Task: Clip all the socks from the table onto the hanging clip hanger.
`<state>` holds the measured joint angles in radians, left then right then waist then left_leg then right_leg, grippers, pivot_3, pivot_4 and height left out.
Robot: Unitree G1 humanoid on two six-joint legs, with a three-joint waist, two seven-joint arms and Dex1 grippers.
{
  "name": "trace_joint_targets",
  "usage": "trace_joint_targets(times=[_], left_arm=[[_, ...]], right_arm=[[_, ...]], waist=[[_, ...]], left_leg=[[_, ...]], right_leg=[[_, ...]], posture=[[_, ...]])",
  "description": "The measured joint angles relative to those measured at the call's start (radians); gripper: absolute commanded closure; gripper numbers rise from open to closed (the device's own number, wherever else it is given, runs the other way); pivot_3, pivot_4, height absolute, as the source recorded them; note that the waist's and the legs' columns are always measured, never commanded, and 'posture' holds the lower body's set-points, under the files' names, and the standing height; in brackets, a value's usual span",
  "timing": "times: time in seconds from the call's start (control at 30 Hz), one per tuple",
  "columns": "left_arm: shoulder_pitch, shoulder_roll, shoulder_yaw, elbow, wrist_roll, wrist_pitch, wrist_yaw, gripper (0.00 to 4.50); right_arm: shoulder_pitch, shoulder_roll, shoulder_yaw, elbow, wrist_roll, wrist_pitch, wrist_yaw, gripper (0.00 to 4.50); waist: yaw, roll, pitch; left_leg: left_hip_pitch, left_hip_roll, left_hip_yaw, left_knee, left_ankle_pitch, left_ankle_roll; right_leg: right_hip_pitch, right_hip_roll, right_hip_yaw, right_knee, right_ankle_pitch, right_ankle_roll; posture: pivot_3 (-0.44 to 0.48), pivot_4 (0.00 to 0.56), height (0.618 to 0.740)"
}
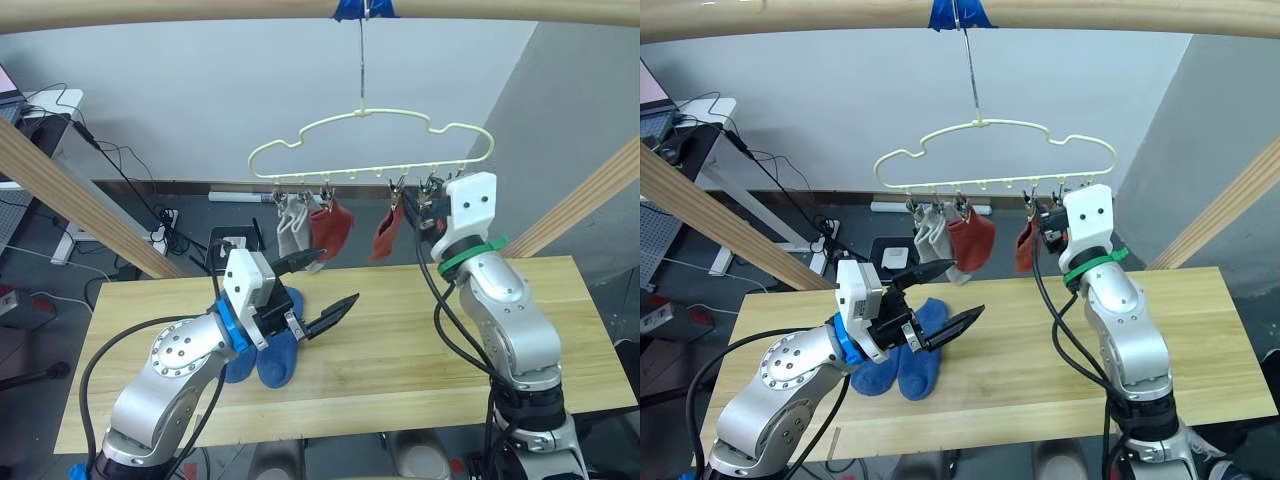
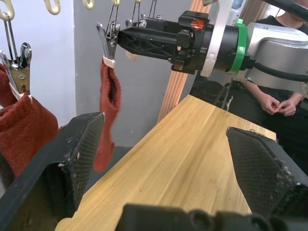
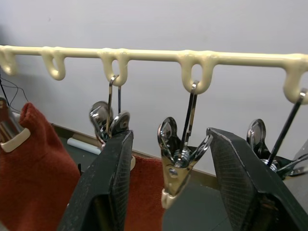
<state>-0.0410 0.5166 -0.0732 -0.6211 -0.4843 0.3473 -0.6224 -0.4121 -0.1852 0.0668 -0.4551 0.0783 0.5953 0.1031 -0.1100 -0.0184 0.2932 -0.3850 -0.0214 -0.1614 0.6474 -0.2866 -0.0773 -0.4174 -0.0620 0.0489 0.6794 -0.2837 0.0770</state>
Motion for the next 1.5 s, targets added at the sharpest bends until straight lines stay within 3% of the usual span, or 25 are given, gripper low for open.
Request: trace_joint_targets(times=[0.33, 0.43, 0.57, 1.0, 1.1, 1.27, 1.5], left_arm=[[0.000, -0.001, -0.002, -0.001, 0.003, 0.000, 0.002, 0.00], [0.001, -0.001, -0.003, -0.001, 0.004, 0.000, 0.002, 0.00], [0.004, -0.001, -0.003, -0.001, 0.007, 0.000, 0.002, 0.00], [0.009, -0.009, -0.009, -0.001, 0.024, -0.005, 0.000, 0.00], [0.011, -0.009, -0.009, -0.001, 0.026, -0.005, 0.000, 0.00], [0.016, -0.009, -0.009, -0.001, 0.026, -0.005, -0.001, 0.00], [0.019, -0.009, -0.009, -0.001, 0.026, -0.006, -0.002, 0.00]], right_arm=[[-0.023, 0.061, -0.004, 0.052, -0.010, -0.017, -0.016, 1.96], [-0.033, 0.072, -0.005, 0.063, -0.009, -0.021, -0.017, 2.60], [-0.033, 0.076, -0.005, 0.067, -0.010, -0.022, -0.017, 3.88], [-0.036, 0.076, -0.005, 0.067, -0.017, -0.022, -0.017, 3.88], [-0.036, 0.076, -0.006, 0.067, -0.017, -0.022, -0.017, 3.08], [-0.037, 0.079, -0.006, 0.067, -0.018, -0.022, -0.017, 1.31], [-0.043, 0.089, -0.006, 0.067, -0.019, -0.022, -0.019, 1.31]], waist=[[0.000, 0.000, 0.000], [0.000, 0.000, 0.000], [0.000, 0.000, 0.000], [-0.001, 0.000, 0.000], [-0.001, 0.000, 0.000], [-0.001, 0.000, 0.000], [-0.002, 0.000, 0.000]], left_leg=[[0.000, 0.000, 0.000, 0.000, 0.000, 0.000], [0.000, 0.000, 0.000, 0.000, 0.000, 0.000], [0.000, 0.000, 0.001, 0.000, 0.000, 0.000], [-0.001, 0.000, 0.001, 0.000, 0.000, 0.000], [-0.001, 0.000, 0.001, 0.000, 0.000, 0.000], [-0.001, 0.000, 0.001, 0.000, 0.000, 0.000], [-0.001, 0.000, 0.001, 0.000, 0.000, 0.000]], right_leg=[[-0.001, 0.000, 0.000, 0.000, 0.000, 0.000], [-0.001, 0.000, 0.000, 0.000, 0.000, 0.000], [-0.001, 0.000, 0.001, 0.000, 0.000, 0.000], [-0.002, 0.000, 0.001, 0.000, 0.000, 0.000], [-0.002, 0.000, 0.001, 0.000, 0.000, 0.000], [-0.002, 0.000, 0.001, 0.000, 0.000, 0.000], [-0.002, 0.000, 0.001, 0.001, 0.000, 0.000]], posture=[[-0.129, 0.297, 0.740], [-0.129, 0.297, 0.740], [-0.131, 0.298, 0.740], [-0.132, 0.297, 0.740], [-0.131, 0.297, 0.740], [-0.132, 0.295, 0.740], [-0.131, 0.294, 0.740]])
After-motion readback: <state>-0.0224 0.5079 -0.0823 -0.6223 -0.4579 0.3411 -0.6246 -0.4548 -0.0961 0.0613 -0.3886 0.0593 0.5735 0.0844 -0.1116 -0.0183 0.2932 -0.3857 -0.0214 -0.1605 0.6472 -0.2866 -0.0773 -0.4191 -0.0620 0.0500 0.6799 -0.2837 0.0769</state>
